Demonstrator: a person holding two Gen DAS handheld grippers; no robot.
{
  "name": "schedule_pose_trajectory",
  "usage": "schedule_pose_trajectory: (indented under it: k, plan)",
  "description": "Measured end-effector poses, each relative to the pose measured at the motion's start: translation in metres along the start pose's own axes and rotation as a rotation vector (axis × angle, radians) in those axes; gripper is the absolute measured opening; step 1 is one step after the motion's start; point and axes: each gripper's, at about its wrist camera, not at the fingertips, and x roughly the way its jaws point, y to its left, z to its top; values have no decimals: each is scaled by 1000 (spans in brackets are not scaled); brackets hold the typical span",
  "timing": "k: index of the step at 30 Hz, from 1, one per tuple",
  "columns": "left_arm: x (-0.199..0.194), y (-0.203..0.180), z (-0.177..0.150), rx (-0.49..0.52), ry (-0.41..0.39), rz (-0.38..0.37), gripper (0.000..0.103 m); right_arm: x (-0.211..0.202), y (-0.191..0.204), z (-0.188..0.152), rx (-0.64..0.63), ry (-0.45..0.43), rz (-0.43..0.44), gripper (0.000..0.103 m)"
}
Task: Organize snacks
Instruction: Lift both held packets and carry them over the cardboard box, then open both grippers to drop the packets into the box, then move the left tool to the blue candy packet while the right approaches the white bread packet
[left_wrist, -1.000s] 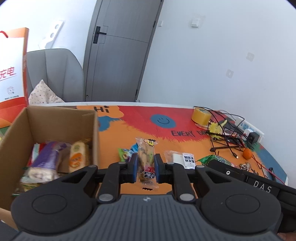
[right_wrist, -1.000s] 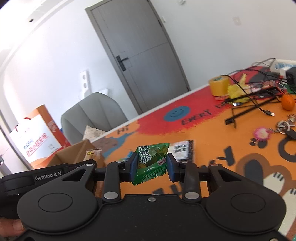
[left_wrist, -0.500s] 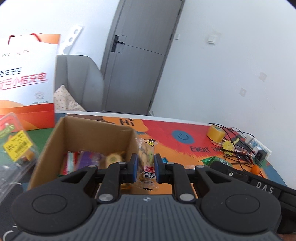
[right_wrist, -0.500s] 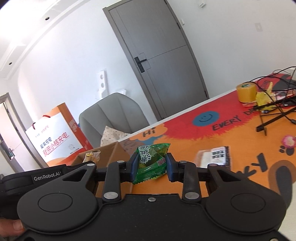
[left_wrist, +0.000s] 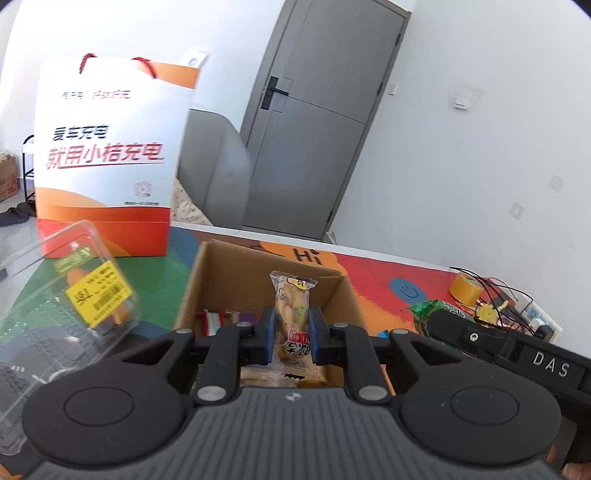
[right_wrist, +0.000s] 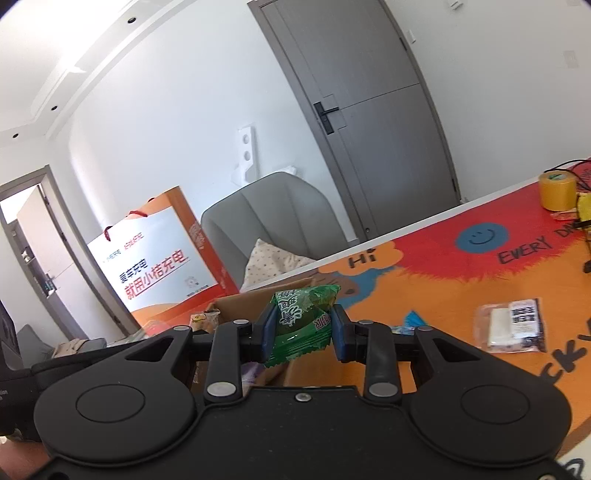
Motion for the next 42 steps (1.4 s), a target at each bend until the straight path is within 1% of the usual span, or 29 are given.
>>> schedule_pose_trajectory:
  k: [3, 4, 5, 7, 12, 15, 18, 21, 25, 29, 34, 36, 39, 42]
  plan:
    - [-2, 11, 2, -14, 0, 9, 17, 10, 12, 0, -19, 22, 30, 35]
    - [-2, 14, 2, -18, 0, 12, 17, 13, 15, 0, -18, 35, 33, 40]
    - [-2, 16, 2, -22, 1, 13, 17, 16, 18, 0, -19, 37, 33, 48]
    - [-2, 21, 3, -28, 5, 15, 17, 17, 19, -1, -19, 29, 29, 53]
    - [1, 25, 3, -32, 12, 21, 18, 18, 14, -3, -5, 41, 4, 53]
    - [5, 24, 3, -36, 21, 43, 24, 17, 10, -5, -2, 43, -10, 55]
    - [5, 23, 3, -31, 20, 57, 34, 14, 6, -5, 4, 42, -21, 57]
    - [4, 20, 2, -24, 20, 52, 38, 10, 2, -5, 6, 42, -30, 59]
    - [2, 14, 0, -11, 22, 46, 48, 7, -4, -8, 13, 50, -46, 62]
    - [4, 7, -3, -4, 43, 42, 56, 3, -13, -12, 25, 65, -69, 65]
    - [7, -6, -8, 11, 66, 35, 75, -4, -27, -16, 45, 73, -89, 71]
    - [7, -12, -10, 21, 67, 33, 79, -7, -32, -16, 48, 73, -96, 73]
    - [7, -23, -13, 39, 68, 33, 84, -13, -40, -15, 57, 65, -109, 81]
    - [7, -35, -16, 65, 64, 13, 89, -20, -49, -13, 71, 50, -128, 95]
